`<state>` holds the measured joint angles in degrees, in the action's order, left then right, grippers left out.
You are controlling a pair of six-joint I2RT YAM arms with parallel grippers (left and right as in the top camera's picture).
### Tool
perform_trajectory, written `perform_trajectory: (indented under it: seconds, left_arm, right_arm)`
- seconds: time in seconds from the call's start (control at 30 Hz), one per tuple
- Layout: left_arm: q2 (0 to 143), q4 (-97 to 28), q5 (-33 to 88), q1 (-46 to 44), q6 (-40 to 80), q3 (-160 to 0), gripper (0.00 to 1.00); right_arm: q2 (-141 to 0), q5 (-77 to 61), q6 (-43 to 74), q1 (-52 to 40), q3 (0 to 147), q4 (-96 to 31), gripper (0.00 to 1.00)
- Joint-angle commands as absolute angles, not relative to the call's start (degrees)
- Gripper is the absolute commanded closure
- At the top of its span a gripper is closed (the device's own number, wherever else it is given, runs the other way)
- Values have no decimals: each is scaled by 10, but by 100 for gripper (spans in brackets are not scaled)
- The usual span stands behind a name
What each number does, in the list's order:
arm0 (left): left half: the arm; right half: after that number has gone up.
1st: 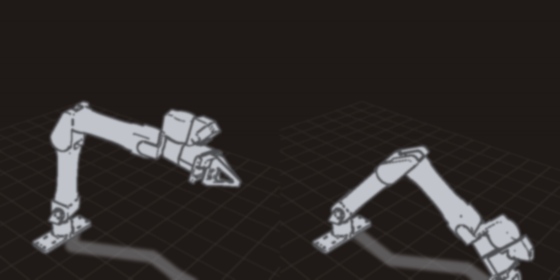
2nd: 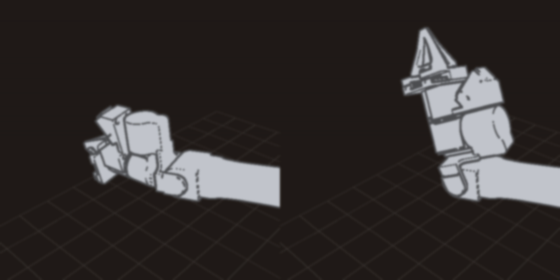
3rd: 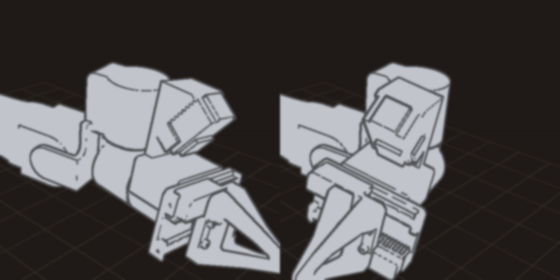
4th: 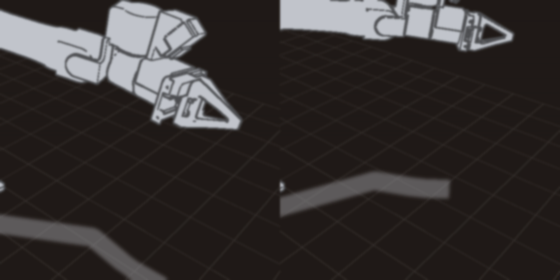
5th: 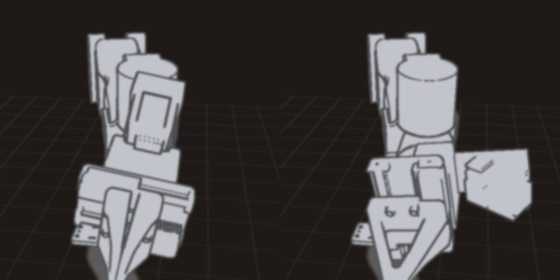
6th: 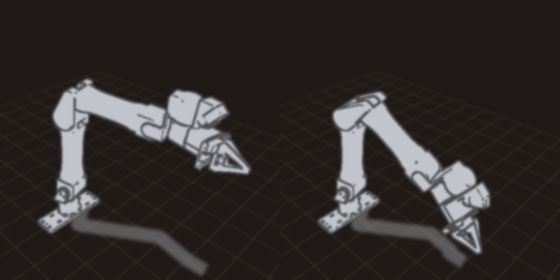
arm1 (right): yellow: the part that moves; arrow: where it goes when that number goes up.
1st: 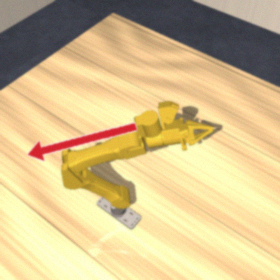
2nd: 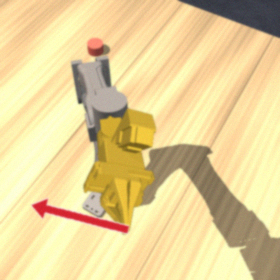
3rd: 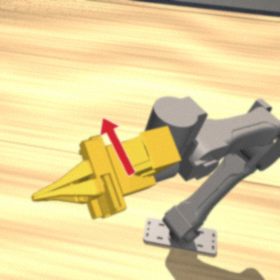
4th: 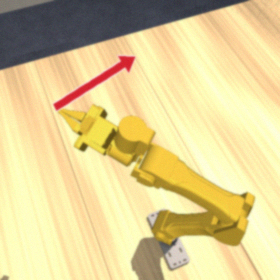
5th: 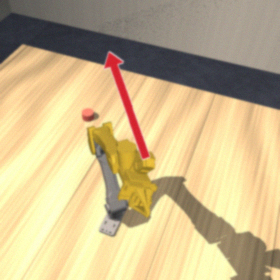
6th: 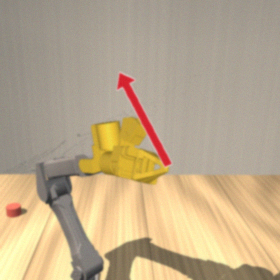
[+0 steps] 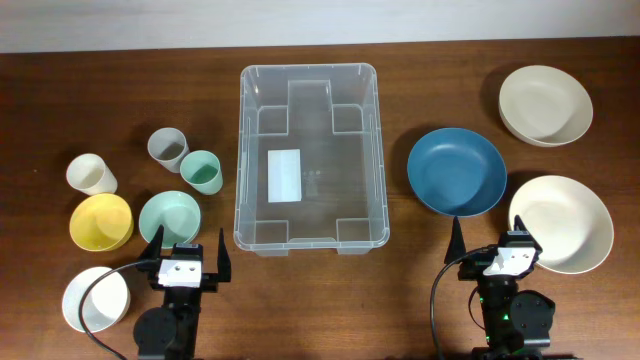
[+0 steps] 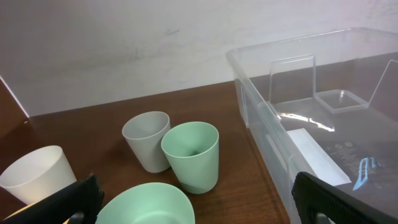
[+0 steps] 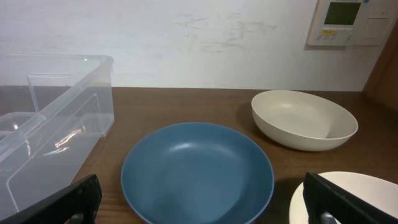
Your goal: Pack container
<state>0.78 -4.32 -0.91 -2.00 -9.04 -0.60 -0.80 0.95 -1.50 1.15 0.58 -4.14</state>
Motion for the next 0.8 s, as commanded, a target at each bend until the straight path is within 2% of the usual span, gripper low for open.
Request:
perform_trajectory:
  seconds: [0.0, 0.33, 0.63, 0.77]
  left_arm:
    - [3, -47, -12, -17, -98, -5, 1]
    - [3, -46, -12, -17, -98, -5, 1]
    - [3, -46, -12, -17, -97, -5, 1]
    - [3, -36, -15, -17, -3, -10, 1]
  right_arm:
    - [-4, 6, -13, 16, 3, -43, 1]
    - [-4, -3, -9, 16, 3, -43, 1]
    - [-4, -6, 47, 16, 5, -47, 1]
    - [-8, -7, 79, 16, 28, -88, 1]
